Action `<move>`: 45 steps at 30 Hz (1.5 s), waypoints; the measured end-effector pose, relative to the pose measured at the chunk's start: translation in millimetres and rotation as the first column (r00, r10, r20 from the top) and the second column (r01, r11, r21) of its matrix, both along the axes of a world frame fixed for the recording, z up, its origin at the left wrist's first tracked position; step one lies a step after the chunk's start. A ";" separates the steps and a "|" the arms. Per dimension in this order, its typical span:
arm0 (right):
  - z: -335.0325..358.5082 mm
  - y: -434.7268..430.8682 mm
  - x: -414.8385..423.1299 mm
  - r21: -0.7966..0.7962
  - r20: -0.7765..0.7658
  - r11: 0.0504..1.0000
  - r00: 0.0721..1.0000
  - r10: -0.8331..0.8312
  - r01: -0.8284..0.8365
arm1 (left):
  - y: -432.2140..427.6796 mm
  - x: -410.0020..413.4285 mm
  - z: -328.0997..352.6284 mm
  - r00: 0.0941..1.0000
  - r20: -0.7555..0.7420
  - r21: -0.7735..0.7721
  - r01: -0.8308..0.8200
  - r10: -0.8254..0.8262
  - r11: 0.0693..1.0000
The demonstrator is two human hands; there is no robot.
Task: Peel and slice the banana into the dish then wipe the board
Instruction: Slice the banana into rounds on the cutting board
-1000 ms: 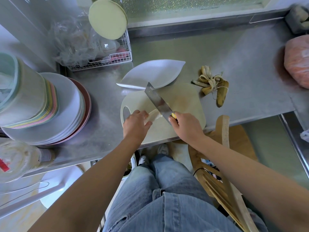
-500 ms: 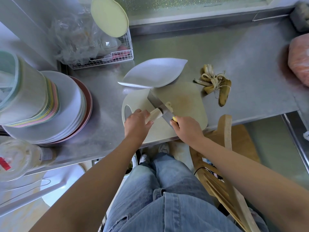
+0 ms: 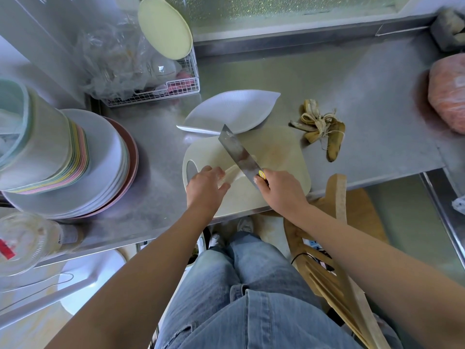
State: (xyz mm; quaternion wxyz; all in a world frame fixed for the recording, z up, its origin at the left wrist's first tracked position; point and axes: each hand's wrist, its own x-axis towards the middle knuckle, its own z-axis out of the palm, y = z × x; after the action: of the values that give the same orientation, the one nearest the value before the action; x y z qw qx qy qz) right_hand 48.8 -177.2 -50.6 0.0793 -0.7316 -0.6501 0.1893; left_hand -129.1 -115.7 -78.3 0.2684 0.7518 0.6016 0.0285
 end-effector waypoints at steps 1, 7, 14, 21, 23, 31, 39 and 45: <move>0.1 0.1 0.1 -0.001 0.003 1.000 1.000 0.001 -0.001 | 0.0 0.0 -0.1 1.000 0.002 0.000 -0.002 0.002 1.000; -3.7 0.7 -2.5 -0.040 0.022 0.999 1.000 0.007 -0.006 | 0.0 0.0 -0.3 1.000 0.009 0.000 -0.005 0.005 1.000; -15.9 0.3 -10.0 -0.125 0.054 0.992 0.998 -0.013 0.020 | -0.6 -0.1 1.4 1.000 0.006 0.003 -0.009 0.009 1.000; -6.4 -3.2 -5.9 0.013 -0.006 0.999 0.999 -0.045 0.045 | -1.1 -0.5 2.0 1.000 0.014 0.001 -0.007 0.007 1.000; -1.7 -1.7 -5.3 0.031 -0.023 0.999 0.999 -0.041 0.041 | -1.0 -0.7 1.8 1.000 0.008 0.004 -0.001 0.001 1.000; 2.7 -0.1 -7.0 0.003 0.018 1.000 1.000 0.001 -0.001 | 0.2 -0.3 1.3 1.000 -0.013 -0.007 0.009 -0.010 1.000; -5.7 0.7 -9.9 -0.009 0.069 1.000 0.998 0.007 -0.006 | 0.3 0.7 0.3 1.000 -0.007 -0.006 -0.006 0.006 1.000; -15.5 2.8 -17.4 -0.101 0.086 0.995 0.996 0.005 0.004 | -0.7 0.1 0.6 1.000 -0.008 -0.006 -0.017 0.017 1.000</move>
State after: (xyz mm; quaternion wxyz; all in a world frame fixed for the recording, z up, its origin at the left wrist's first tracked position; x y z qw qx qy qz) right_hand 31.4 -174.3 -66.1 0.0139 -0.7419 -0.6428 0.1903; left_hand -128.9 -116.5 -77.8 0.2678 0.7462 0.6090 0.0259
